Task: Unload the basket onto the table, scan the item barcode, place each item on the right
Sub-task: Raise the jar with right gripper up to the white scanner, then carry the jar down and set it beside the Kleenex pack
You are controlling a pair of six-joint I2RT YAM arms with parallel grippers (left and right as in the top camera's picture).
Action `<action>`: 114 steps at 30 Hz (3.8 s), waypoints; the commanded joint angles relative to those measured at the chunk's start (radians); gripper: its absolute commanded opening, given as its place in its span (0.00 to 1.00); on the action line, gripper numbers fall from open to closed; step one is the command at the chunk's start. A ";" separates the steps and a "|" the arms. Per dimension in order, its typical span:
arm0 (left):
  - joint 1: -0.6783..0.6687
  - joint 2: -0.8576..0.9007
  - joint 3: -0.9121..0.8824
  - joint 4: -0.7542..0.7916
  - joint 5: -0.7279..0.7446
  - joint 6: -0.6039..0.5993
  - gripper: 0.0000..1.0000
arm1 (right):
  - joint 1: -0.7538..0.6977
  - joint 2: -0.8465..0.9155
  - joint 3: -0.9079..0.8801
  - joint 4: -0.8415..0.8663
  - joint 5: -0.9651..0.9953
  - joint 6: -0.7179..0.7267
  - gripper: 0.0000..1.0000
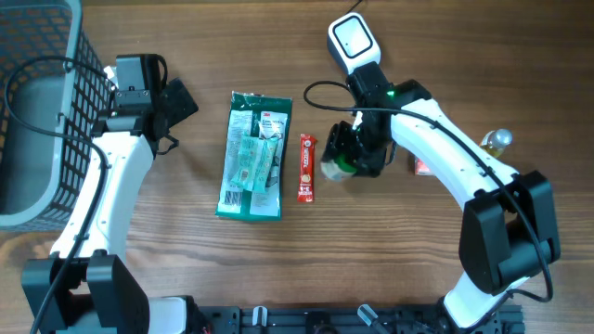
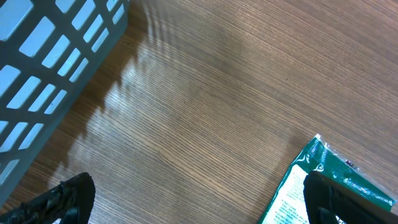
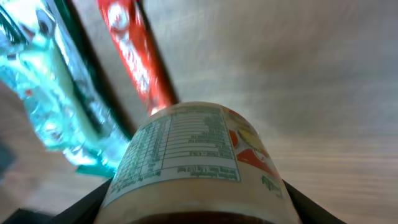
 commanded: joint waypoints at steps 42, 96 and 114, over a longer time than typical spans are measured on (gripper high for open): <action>0.003 0.000 0.012 0.000 0.002 -0.017 1.00 | -0.134 0.283 0.460 0.571 0.447 -0.478 0.04; 0.003 0.000 0.012 0.000 0.002 -0.017 1.00 | -0.169 0.007 -0.058 -0.015 0.289 -0.312 0.09; 0.003 0.000 0.012 0.000 0.002 -0.017 1.00 | -0.169 0.004 -0.120 0.043 0.379 -0.324 0.98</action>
